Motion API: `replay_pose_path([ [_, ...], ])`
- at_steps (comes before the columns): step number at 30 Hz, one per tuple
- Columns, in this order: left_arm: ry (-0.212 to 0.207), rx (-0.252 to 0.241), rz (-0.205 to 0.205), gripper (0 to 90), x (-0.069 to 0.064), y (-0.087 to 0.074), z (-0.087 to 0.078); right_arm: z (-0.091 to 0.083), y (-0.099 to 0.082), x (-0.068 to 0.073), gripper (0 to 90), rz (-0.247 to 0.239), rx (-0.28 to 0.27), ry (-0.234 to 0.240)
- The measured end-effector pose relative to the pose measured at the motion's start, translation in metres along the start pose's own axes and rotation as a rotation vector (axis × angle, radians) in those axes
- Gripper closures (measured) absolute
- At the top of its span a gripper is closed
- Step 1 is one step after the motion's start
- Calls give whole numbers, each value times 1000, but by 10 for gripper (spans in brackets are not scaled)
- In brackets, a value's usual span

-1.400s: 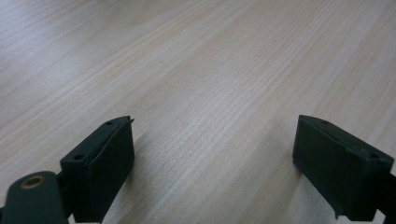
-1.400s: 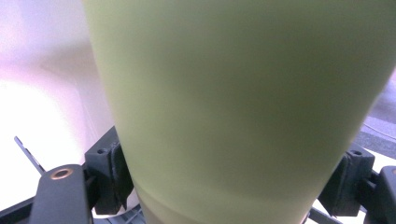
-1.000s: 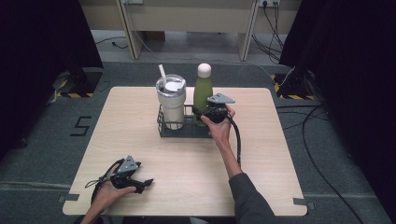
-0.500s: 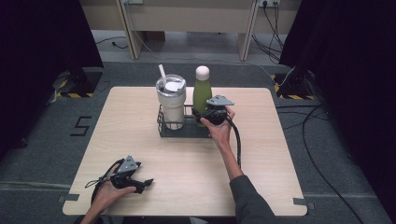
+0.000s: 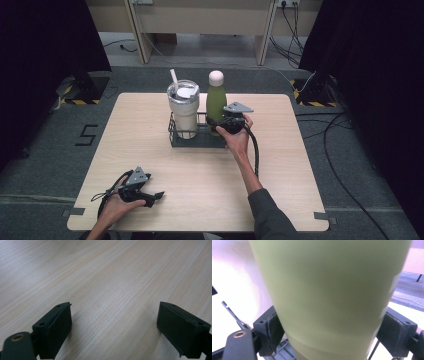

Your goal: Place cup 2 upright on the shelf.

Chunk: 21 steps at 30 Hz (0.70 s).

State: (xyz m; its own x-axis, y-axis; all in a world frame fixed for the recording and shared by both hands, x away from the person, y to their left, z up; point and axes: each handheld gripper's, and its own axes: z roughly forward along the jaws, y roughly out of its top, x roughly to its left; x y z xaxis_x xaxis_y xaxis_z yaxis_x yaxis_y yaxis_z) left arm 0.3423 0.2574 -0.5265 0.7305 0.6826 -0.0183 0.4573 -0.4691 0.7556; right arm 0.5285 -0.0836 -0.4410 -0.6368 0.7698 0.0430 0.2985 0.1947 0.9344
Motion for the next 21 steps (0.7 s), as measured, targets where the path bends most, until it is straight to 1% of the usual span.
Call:
replay_pose_path([
  [6, 0, 0, 0, 120, 0, 0, 0, -11, 5, 0, 170, -11, -11, 0],
  [11, 0, -1, 0, 120, 0, 0, 0, -14, 6, 1, 158, -7, -10, 17],
  [14, 0, 0, 0, 120, 0, 0, 0, -17, 5, 2, 156, -23, -6, 10],
  [21, 0, 3, 4, 120, 0, 0, 0, -27, 5, 4, 159, -17, -20, 19],
])
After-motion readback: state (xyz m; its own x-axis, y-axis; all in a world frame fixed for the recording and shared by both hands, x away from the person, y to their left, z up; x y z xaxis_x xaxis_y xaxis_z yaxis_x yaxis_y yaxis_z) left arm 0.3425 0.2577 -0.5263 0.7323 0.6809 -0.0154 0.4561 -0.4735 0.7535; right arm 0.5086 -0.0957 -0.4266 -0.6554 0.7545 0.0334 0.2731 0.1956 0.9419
